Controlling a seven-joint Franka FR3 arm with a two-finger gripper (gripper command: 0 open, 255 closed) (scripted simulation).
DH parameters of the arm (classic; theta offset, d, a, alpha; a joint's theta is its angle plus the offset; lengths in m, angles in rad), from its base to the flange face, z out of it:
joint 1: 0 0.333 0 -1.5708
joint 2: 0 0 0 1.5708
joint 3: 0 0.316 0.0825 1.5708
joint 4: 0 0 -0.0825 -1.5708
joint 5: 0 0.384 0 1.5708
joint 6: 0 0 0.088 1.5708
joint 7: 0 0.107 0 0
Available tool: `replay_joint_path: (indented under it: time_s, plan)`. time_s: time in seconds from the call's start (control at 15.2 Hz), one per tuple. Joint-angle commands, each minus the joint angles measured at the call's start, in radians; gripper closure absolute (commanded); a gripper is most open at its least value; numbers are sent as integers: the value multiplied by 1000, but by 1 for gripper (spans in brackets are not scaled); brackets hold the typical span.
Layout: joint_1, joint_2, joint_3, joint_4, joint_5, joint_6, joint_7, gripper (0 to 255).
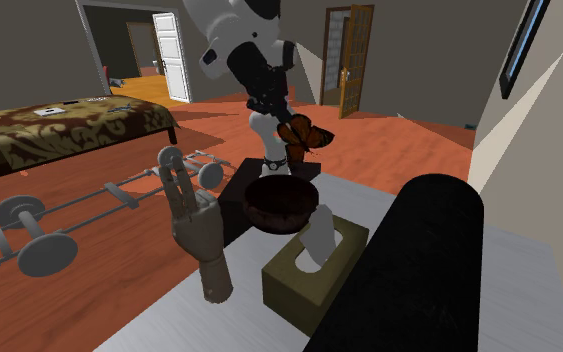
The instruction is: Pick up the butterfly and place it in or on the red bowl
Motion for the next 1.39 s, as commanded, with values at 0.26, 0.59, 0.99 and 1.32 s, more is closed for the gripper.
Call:
replay_joint_path:
  time_s: [0.26, 0.59, 0.99, 1.32]
  plan:
    - [-60, 167, -24, 228, 34, -99, -16, 255]
    - [-51, 144, -22, 133, 41, -41, -60, 255]
    - [-44, 127, -18, 37, 53, 22, -113, 255]
    - [-40, 121, -14, -33, 68, 71, -156, 255]
